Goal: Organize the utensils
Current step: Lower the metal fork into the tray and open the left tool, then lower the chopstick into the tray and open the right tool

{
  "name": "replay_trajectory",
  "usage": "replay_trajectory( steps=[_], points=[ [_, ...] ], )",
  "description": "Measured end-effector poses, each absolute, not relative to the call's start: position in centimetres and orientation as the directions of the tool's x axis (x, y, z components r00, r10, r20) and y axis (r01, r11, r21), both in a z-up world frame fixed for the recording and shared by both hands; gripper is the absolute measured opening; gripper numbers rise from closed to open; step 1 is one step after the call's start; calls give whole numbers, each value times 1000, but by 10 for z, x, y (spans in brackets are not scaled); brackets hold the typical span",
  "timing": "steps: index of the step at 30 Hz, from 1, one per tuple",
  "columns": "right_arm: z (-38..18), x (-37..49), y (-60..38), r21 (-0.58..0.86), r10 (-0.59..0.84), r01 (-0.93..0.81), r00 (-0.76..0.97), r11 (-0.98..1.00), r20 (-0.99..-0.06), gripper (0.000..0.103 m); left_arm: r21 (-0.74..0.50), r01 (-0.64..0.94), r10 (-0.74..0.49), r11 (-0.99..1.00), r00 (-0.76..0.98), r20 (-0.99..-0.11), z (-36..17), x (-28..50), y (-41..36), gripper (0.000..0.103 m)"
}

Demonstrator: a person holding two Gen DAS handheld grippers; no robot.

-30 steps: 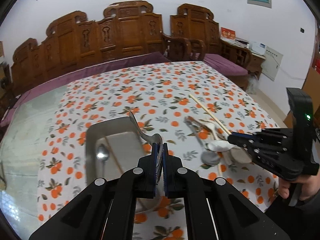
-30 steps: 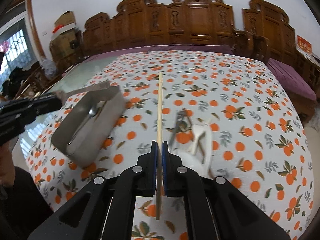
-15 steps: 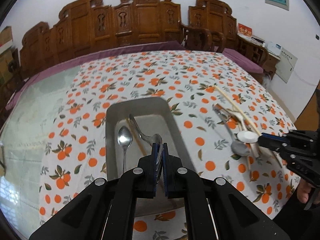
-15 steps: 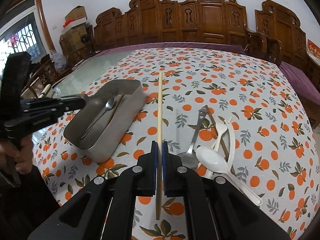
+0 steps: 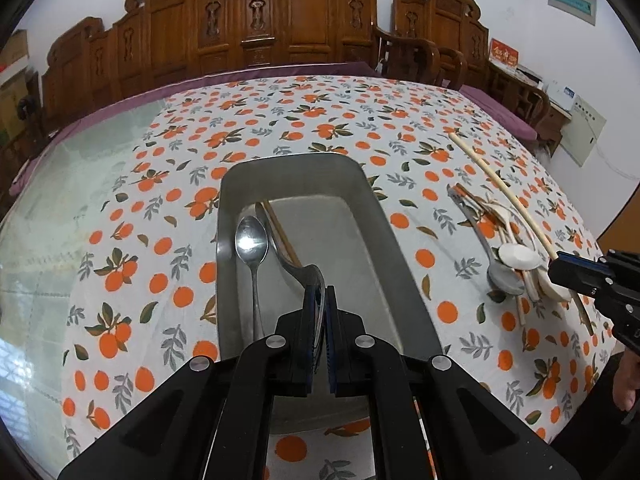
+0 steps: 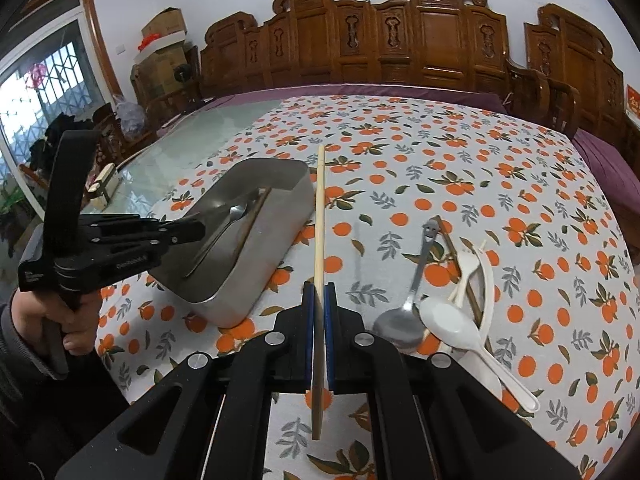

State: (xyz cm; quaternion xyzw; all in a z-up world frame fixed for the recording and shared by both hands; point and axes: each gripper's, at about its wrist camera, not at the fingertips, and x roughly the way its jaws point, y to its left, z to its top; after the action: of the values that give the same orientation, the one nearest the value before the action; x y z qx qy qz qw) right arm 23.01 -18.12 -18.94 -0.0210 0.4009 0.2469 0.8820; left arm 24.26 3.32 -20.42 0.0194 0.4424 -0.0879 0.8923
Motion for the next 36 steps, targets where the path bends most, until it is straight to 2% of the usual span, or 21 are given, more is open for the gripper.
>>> replay_trajectory(
  steps=[6,10,15,23,27,34,36],
  points=[
    [-186,232,-156,147,432,-490,543,860,-720,6,-31,156,-117,987,580,-806,-212,246,39,5],
    [-183,233,-146,146,435,-494,541,857,-720,6,-41,147,-121,988,591,-797,-208,245,43,11],
    [-183,242,-136,183,453,-486,526,854,-720,6,-51,136,-124,989,610,-783,-200,245,50,12],
    [-193,271,-102,333,537,-454,458,827,-709,6,-49,85,-94,995,670,-737,-179,241,74,31],
    [-199,283,-83,359,550,-445,441,820,-709,6,-44,55,-70,998,682,-728,-175,240,87,39],
    [-212,298,-65,379,554,-429,427,820,-715,6,-45,24,-48,999,700,-713,-171,239,101,63],
    [-214,299,-60,374,550,-430,424,821,-719,6,-48,17,-46,999,703,-709,-170,239,104,66]
  ],
)
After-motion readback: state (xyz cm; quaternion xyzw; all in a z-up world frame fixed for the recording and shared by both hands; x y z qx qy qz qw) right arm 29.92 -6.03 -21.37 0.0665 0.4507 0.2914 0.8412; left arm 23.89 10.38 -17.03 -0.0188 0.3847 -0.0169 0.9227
